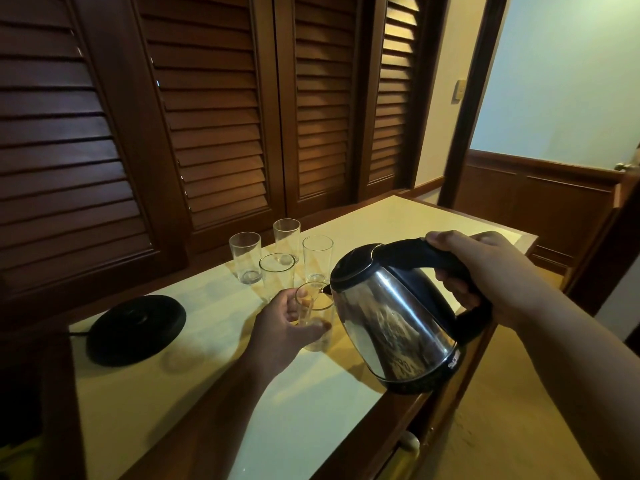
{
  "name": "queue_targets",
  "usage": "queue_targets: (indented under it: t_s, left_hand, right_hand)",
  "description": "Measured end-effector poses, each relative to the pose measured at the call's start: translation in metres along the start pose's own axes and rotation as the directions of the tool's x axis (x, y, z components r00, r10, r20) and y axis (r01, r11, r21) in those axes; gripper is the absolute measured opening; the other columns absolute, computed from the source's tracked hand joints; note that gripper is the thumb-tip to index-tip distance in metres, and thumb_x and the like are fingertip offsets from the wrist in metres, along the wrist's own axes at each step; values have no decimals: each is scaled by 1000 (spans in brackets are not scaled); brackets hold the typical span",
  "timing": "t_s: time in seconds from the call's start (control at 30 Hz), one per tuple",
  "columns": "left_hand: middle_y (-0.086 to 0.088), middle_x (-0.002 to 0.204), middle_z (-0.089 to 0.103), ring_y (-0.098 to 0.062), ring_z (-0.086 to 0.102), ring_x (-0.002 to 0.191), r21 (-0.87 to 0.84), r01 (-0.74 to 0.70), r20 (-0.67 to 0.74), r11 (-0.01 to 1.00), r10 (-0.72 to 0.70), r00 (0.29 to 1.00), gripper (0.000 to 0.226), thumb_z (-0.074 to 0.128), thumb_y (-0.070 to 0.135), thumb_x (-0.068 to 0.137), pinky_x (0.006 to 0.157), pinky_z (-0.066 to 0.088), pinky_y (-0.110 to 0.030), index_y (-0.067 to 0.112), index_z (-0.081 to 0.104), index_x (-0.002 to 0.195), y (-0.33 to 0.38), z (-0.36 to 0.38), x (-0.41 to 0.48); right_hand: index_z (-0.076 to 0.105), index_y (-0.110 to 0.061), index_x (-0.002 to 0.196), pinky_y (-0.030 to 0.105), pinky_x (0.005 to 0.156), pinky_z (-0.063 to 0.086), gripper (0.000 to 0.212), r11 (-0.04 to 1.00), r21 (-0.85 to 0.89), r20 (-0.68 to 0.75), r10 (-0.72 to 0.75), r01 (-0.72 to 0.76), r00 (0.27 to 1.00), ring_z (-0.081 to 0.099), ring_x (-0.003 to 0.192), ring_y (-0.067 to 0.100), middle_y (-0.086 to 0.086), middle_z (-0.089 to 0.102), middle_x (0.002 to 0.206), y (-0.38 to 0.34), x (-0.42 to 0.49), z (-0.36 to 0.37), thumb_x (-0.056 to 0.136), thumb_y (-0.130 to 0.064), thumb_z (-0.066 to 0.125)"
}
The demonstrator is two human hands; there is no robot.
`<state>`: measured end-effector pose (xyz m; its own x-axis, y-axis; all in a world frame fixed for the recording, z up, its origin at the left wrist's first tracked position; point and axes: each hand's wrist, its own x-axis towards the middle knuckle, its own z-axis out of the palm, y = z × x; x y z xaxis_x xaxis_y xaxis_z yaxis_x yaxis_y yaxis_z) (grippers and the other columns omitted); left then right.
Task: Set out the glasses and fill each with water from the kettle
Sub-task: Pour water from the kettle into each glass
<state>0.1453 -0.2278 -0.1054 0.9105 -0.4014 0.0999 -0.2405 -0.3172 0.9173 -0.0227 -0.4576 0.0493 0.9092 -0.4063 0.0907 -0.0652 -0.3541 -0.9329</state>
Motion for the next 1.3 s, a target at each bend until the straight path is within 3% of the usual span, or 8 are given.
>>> queue_targets:
  t_s: [0.13, 0.27, 0.53, 0.87, 1.03, 1.13, 1.3]
  left_hand:
    - [13, 129, 59, -11, 58, 116, 1, -1, -4, 1000, 1, 1000, 84, 92, 41, 70, 77, 50, -18, 28, 50, 142, 1, 1, 0]
    - [10, 130, 64, -14, 62, 118, -30, 0, 6, 1000, 0, 1000, 83, 92, 43, 67, 86, 55, -26, 28, 53, 138, -2, 1, 1]
    - [9, 128, 65, -15, 62, 117, -27, 4, 2, 1000, -4, 1000, 73, 93, 39, 68, 76, 51, -17, 34, 54, 129, 0, 0, 1]
    - [18, 116, 67, -6, 63, 110, -40, -19, 1, 999, 19, 1000, 66, 92, 32, 71, 77, 50, -15, 31, 57, 127, -1, 0, -2]
    - [17, 119, 68, -8, 63, 113, -71, 12, 9, 997, -12, 1000, 68, 93, 34, 70, 91, 55, -28, 31, 58, 128, -4, 2, 0]
    - [13, 122, 69, -14, 64, 116, -53, 17, 42, 998, -15, 999, 72, 93, 36, 68, 101, 55, -39, 30, 57, 129, -5, -2, 4]
    - [14, 132, 64, -16, 61, 123, -4, -30, 67, 1000, 30, 997, 79, 93, 38, 68, 104, 52, -39, 32, 51, 135, -5, -5, 5]
  right_hand:
    - [68, -5, 76, 25, 48, 41, 47, 1000, -5, -2, 0, 0, 1000, 45, 44, 19, 7, 54, 54, 0, 1, -1, 97, -46, 61]
    - [68, -5, 77, 25, 48, 41, 48, 1000, -10, -5, 3, -3, 1000, 45, 44, 19, 8, 53, 54, 2, 1, -1, 97, -47, 60]
    - [67, -4, 74, 29, 51, 40, 50, 1000, 29, -45, 10, -9, 999, 45, 45, 21, 8, 52, 54, 14, -4, 1, 95, -49, 61]
    - [67, -8, 72, 37, 59, 40, 57, 978, 207, -116, 35, -10, 993, 46, 49, 23, 9, 49, 56, 52, -30, 4, 91, -61, 62]
    - [65, -6, 76, 38, 61, 36, 53, 933, 358, -153, 27, 30, 988, 40, 50, 25, 9, 43, 56, 66, -39, -1, 96, -54, 56]
    - [65, -8, 78, 40, 62, 35, 56, 929, 365, -169, 8, 55, 986, 41, 51, 26, 9, 43, 57, 70, -40, -5, 91, -62, 60]
    - [66, -4, 85, 41, 63, 36, 61, 932, 356, -191, 10, 60, 981, 41, 53, 27, 9, 44, 58, 75, -38, -14, 84, -64, 60]
